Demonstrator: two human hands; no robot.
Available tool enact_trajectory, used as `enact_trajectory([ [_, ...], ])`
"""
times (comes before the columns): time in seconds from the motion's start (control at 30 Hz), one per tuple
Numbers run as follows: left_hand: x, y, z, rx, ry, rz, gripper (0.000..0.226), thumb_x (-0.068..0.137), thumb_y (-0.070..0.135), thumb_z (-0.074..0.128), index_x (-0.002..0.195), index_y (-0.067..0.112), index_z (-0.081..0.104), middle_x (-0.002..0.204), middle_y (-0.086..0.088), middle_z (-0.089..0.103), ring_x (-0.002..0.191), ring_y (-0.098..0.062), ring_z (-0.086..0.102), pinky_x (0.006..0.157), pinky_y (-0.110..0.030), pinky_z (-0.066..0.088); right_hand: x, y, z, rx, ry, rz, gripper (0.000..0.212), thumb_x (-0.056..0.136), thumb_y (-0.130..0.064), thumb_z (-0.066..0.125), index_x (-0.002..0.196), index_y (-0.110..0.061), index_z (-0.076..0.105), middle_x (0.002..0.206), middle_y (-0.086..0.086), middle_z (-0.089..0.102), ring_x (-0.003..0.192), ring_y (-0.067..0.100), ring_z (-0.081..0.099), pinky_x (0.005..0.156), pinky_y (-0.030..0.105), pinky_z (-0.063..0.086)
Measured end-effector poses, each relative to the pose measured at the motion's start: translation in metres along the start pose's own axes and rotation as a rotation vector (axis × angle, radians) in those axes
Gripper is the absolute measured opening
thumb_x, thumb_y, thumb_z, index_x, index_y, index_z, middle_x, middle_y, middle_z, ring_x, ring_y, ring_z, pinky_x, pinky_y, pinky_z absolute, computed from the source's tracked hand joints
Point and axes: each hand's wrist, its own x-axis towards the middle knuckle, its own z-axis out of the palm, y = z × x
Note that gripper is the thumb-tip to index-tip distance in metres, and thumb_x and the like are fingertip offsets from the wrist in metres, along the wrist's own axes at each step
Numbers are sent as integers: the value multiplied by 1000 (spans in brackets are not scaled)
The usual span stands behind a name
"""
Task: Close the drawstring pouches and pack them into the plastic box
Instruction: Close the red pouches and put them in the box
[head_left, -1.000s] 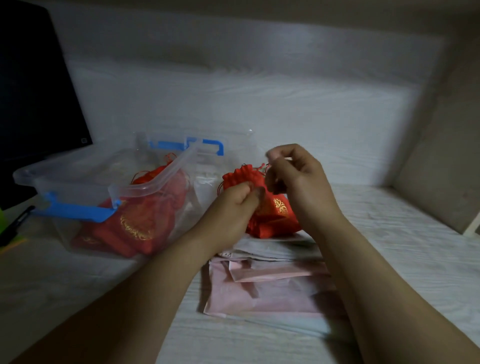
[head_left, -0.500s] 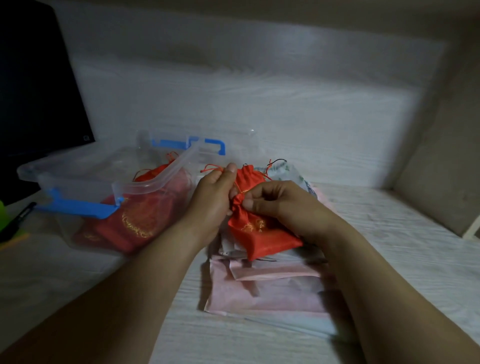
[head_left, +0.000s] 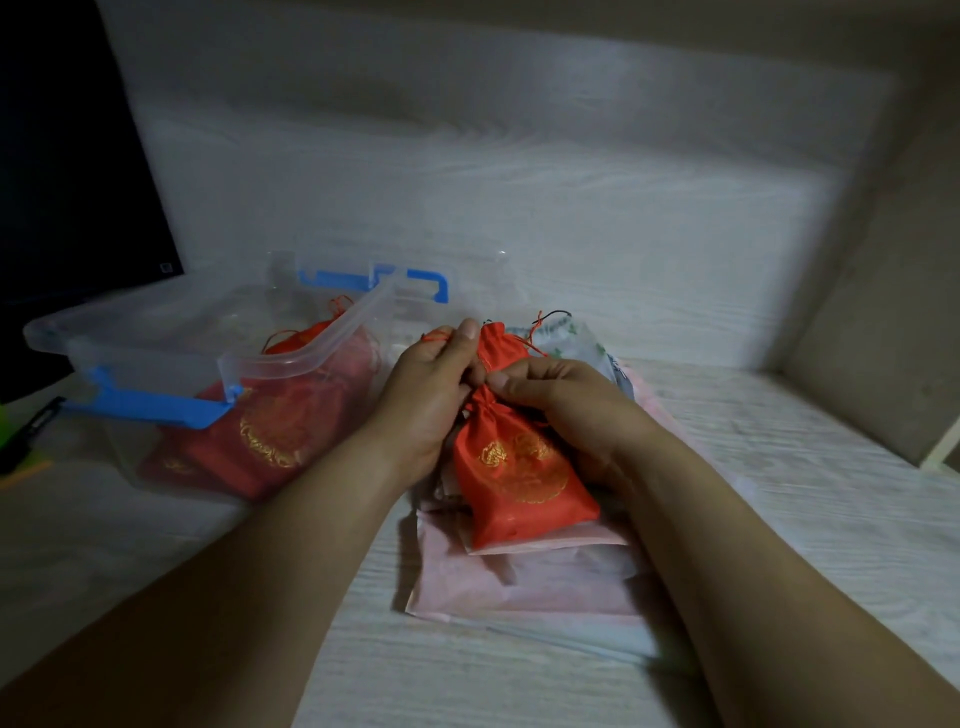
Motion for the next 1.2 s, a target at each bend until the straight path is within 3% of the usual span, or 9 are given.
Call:
enact_trajectory([
  [0.17, -3, -1, 1, -36, 43, -66, 41, 109, 36, 49, 74, 15, 50, 54, 0, 43, 40, -10, 37, 39, -20, 32, 0, -4, -6, 261, -114, 104, 18, 97, -8, 58, 112, -3, 67, 97, 22, 70, 79, 30, 70, 76, 37, 61],
  [0.3, -9, 4, 6, -93, 74, -106, 35, 110, 29, 48, 77, 15, 49, 60, -2, 47, 36, -5, 41, 38, -17, 34, 3, -3, -6, 216, -130, 89, 19, 87, -12, 69, 105, -6, 72, 88, 16, 64, 76, 27, 63, 80, 37, 53],
  [0.4, -16, 12, 10, -215, 50, -145, 35, 111, 24, 45, 79, 11, 52, 55, -2, 59, 35, -9, 56, 37, -14, 40, 5, -1, -5, 184, -121, 52, 11, 93, -15, 63, 92, -9, 73, 62, 2, 48, 51, 13, 46, 55, 24, 39],
  [0.47, -18, 14, 10, -301, 19, -173, 38, 111, 25, 46, 77, 10, 53, 59, -6, 63, 44, -20, 66, 41, -21, 50, 4, -3, -5, 193, -150, 53, 22, 100, -14, 54, 87, -8, 71, 56, -1, 43, 41, 6, 34, 43, 17, 28],
  [0.53, -15, 10, 7, -347, 23, -203, 39, 110, 28, 48, 76, 10, 52, 62, -11, 60, 48, -24, 66, 46, -29, 55, 3, -3, -4, 196, -178, 56, 25, 103, -11, 48, 86, -6, 65, 54, -2, 46, 40, 4, 37, 40, 14, 31],
  [0.73, 5, 2, -2, -369, 149, -186, 35, 109, 27, 50, 77, 12, 50, 62, -3, 49, 41, -9, 35, 40, -19, 35, 4, -2, 1, 127, -87, 92, 21, 102, 3, 48, 88, -1, 62, 59, 1, 65, 45, 4, 54, 45, 15, 47],
  [0.83, 6, 8, -4, -409, 107, -117, 31, 108, 25, 51, 82, 10, 54, 65, -4, 60, 48, -9, 46, 47, -22, 46, 3, -1, 2, 103, -58, 121, 22, 100, 6, 50, 85, -1, 65, 64, 6, 68, 46, 6, 58, 45, 18, 49],
  [1.03, -2, 9, -1, -212, -55, 4, 24, 106, 20, 54, 90, 5, 66, 96, -11, 77, 80, -15, 70, 71, -28, 60, 0, -1, 2, -11, -73, 70, 18, 97, 2, 61, 81, -1, 68, 68, 8, 67, 48, 7, 58, 48, 18, 52],
  [1.2, -8, 10, 2, -93, -116, -20, 27, 104, 24, 57, 101, 3, 73, 93, -9, 77, 68, -19, 68, 45, -26, 52, -5, -3, 6, -87, -100, 1, 19, 97, 3, 61, 80, -1, 68, 66, 7, 67, 47, 7, 56, 50, 17, 51],
])
